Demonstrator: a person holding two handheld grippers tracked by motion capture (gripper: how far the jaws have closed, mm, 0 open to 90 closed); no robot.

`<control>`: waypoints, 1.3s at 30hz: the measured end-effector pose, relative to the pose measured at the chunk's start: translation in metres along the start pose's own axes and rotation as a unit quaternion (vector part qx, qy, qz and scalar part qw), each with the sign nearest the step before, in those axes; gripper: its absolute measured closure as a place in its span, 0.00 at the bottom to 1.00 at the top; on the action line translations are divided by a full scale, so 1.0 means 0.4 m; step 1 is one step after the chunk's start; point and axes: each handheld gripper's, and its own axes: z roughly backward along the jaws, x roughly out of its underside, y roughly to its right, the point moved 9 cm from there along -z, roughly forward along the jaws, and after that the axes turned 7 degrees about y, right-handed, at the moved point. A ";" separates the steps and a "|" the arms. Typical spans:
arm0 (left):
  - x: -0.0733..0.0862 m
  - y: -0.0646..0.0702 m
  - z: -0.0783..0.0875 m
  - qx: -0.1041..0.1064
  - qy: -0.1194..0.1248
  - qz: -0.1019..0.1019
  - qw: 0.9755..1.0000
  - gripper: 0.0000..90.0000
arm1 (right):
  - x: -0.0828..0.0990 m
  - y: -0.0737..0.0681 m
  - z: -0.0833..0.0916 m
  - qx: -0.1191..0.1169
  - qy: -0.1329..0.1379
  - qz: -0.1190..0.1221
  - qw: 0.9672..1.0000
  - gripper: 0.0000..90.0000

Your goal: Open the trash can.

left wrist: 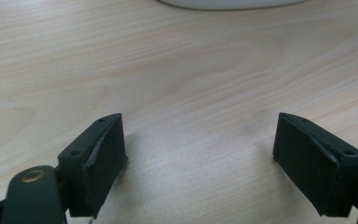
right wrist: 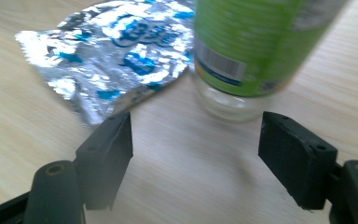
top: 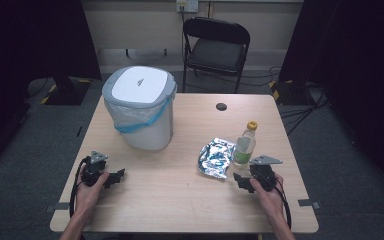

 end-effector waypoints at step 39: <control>-0.207 -0.186 -0.141 -0.030 0.070 0.037 0.996 0.23 | -0.372 -0.242 -0.273 -0.084 0.065 0.036 0.994 0.30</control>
